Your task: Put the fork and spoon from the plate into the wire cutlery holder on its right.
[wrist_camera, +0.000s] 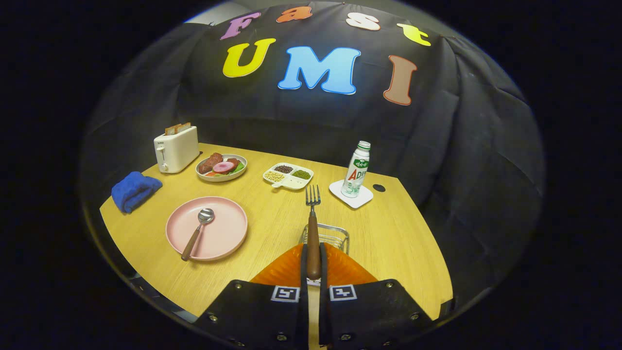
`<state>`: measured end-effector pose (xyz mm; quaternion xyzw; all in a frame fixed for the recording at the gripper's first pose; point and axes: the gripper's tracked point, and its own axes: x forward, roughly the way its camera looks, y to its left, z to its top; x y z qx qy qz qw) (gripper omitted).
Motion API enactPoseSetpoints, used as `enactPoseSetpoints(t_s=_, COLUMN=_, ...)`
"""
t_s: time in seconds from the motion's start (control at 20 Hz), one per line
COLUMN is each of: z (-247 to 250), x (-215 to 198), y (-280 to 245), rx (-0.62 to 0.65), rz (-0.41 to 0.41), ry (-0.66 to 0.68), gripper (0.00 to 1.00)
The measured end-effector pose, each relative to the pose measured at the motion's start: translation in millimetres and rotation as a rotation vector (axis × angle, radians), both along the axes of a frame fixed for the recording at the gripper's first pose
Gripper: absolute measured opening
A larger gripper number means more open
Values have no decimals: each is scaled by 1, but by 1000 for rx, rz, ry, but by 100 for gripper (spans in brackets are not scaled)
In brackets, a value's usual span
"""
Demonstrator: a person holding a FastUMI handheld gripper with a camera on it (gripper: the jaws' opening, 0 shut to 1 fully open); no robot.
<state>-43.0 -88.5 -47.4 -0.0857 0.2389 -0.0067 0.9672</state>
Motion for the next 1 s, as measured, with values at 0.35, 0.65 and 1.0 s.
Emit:
enactPoseSetpoints(t_s=0.35, z=16, x=-24, y=-11, rx=0, rz=29, ry=108, gripper=8)
enactPoseSetpoints(t_s=0.65, z=13, x=-50, y=-22, rx=4, rz=15, ry=181, gripper=8)
enactPoseSetpoints(t_s=1.0, z=3, x=-72, y=-21, rx=-10, rz=35, ry=268, gripper=8)
